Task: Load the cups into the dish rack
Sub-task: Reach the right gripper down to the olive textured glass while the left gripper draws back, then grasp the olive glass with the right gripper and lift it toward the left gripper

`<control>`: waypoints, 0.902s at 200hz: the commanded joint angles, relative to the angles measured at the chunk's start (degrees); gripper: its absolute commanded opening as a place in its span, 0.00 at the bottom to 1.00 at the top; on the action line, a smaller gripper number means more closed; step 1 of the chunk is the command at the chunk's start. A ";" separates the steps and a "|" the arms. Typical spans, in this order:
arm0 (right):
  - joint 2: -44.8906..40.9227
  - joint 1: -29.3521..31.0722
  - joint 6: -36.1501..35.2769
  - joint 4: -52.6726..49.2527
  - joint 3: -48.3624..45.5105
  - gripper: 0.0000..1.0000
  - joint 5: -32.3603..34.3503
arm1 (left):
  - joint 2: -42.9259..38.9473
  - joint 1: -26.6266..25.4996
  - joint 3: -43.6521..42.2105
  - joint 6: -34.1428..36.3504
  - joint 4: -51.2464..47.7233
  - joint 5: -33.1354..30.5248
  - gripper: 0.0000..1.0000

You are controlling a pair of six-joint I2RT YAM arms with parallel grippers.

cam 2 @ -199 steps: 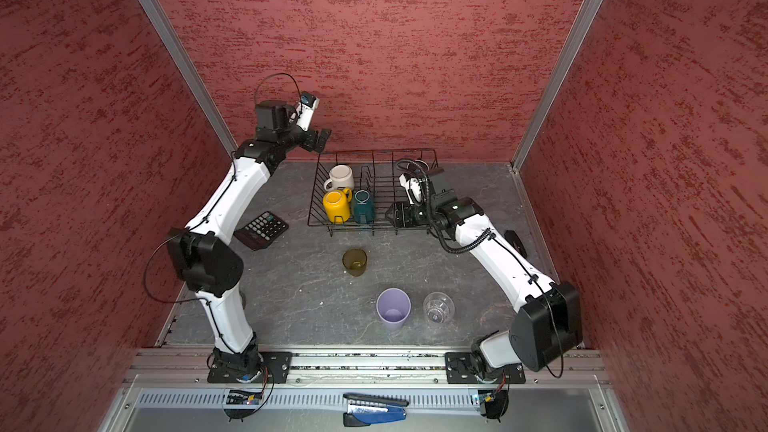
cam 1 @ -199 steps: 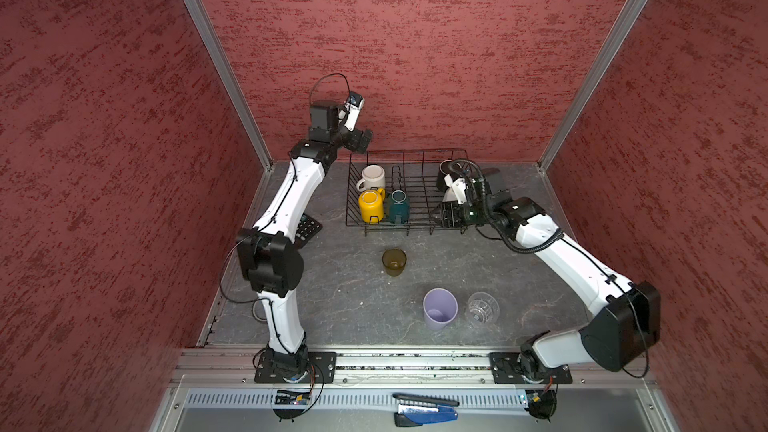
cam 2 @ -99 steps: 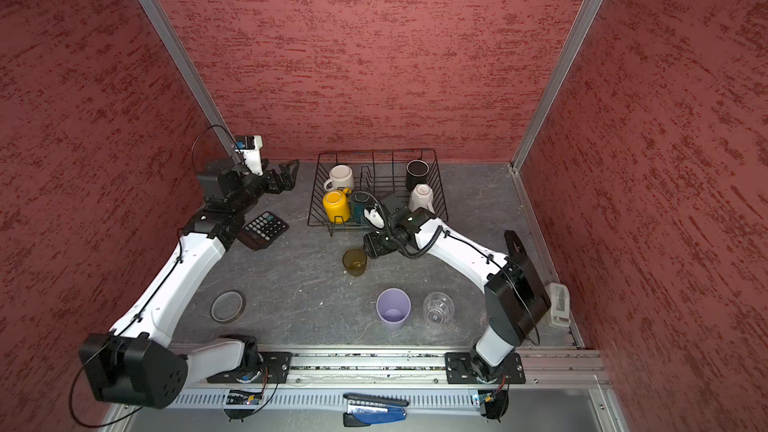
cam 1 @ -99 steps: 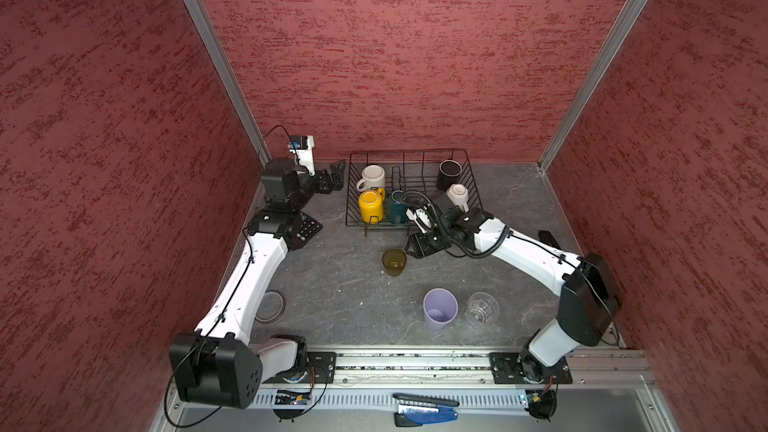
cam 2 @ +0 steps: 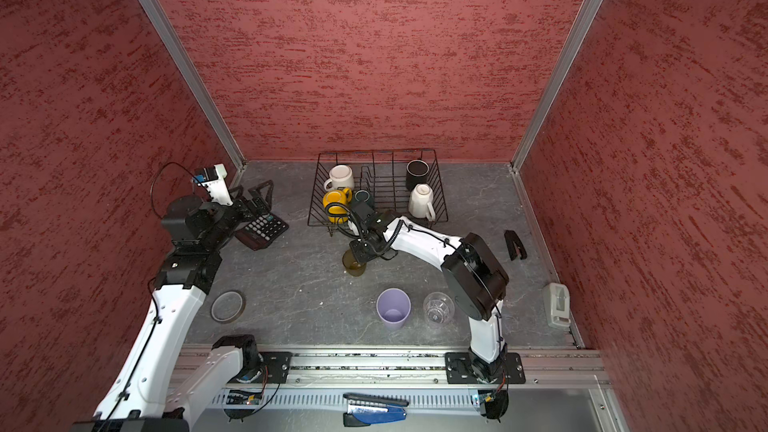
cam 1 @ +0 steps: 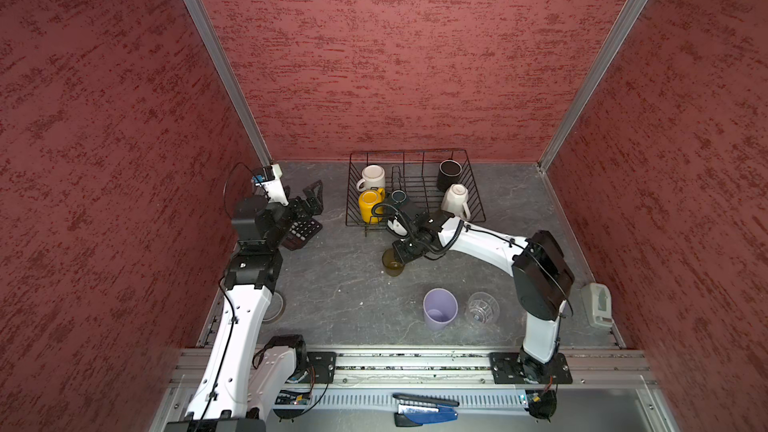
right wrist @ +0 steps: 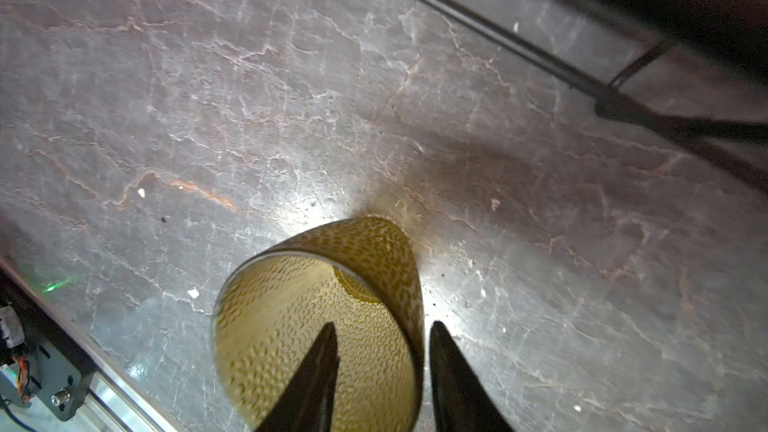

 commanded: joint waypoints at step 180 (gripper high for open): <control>-22.14 -17.78 13.16 25.69 -5.70 0.00 -41.61 | 2.03 -15.33 -17.77 12.88 36.39 32.73 1.00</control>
